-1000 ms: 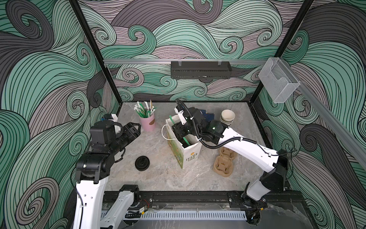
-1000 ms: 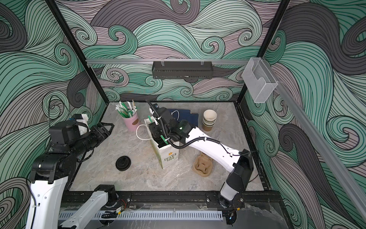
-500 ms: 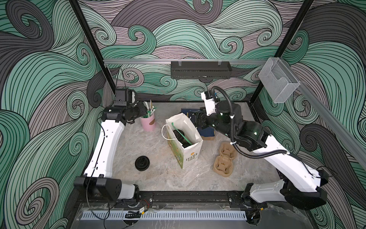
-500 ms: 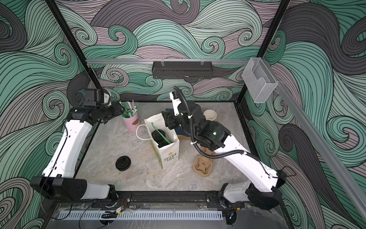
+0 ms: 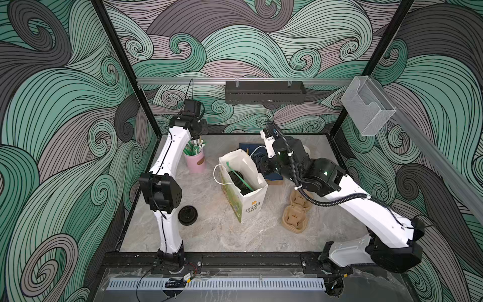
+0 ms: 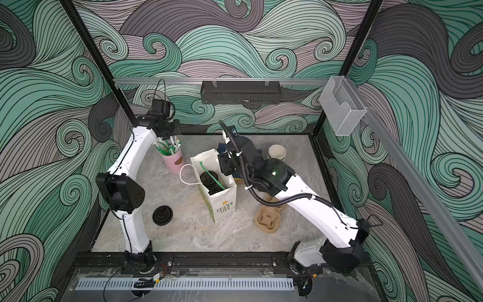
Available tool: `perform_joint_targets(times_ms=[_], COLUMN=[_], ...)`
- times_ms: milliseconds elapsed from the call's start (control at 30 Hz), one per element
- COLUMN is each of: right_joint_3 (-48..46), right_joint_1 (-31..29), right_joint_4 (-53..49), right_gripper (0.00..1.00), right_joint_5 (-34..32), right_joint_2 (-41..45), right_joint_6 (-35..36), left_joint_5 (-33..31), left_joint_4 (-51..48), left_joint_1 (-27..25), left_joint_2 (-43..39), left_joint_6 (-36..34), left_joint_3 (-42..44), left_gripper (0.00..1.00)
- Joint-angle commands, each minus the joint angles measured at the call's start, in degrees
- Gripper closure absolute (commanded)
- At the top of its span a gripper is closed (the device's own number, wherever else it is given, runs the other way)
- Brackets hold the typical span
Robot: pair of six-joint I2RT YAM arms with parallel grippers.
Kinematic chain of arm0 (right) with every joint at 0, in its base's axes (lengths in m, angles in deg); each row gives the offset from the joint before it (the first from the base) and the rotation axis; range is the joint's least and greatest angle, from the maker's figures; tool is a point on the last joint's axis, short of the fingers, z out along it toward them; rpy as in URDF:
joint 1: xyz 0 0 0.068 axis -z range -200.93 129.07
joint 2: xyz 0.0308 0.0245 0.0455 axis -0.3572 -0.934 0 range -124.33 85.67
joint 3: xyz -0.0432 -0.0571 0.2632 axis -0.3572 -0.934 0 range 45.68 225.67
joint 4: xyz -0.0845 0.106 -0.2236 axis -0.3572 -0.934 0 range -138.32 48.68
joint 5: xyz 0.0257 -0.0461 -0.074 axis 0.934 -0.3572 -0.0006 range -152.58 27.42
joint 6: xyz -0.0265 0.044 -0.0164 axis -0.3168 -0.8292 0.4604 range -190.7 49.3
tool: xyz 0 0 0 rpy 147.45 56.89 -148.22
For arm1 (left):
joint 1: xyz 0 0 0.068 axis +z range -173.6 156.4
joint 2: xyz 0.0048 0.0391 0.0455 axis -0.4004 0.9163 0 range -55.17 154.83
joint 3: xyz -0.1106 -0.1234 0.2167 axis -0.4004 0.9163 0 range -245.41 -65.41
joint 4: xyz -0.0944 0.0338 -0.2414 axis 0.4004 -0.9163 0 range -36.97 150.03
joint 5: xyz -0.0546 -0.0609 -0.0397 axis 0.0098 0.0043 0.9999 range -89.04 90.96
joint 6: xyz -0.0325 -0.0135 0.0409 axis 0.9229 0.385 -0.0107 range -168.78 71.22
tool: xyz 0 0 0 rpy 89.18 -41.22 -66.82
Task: Pack the takeout coffee
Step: 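Release the straw and raise the right gripper while the left gripper hovers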
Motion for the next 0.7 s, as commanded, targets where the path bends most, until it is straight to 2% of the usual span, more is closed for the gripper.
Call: perform_joint_targets(times_ms=[0, 200, 433, 667], right_joint_3=[1.86, 0.96, 0.69, -0.02], right_joint_1=[0.08, 0.08, 0.17, 0.17], right_joint_4=[-1.25, -1.35, -1.34, -1.24], right_gripper=[0.38, 0.38, 0.38, 0.37], right_joint_5=[-1.5, -2.2, -2.55, -3.06], right_joint_2=[0.4, 1.37, 2.11, 3.43], right_joint_6=[0.59, 0.4, 0.95, 0.85], left_joint_5=[-5.36, -7.15, -4.9, -5.05], left_joint_4=[-0.85, 0.38, -1.05, -1.2], left_joint_1=[-0.63, -0.89, -0.74, -0.74], left_joint_2=[1.82, 3.74, 6.87, 8.32], left_joint_6=[-1.44, -1.13, -0.16, 0.29], left_joint_3=[-3.2, -3.59, -6.52, -8.34], left_gripper=[0.67, 0.74, 0.85, 0.88])
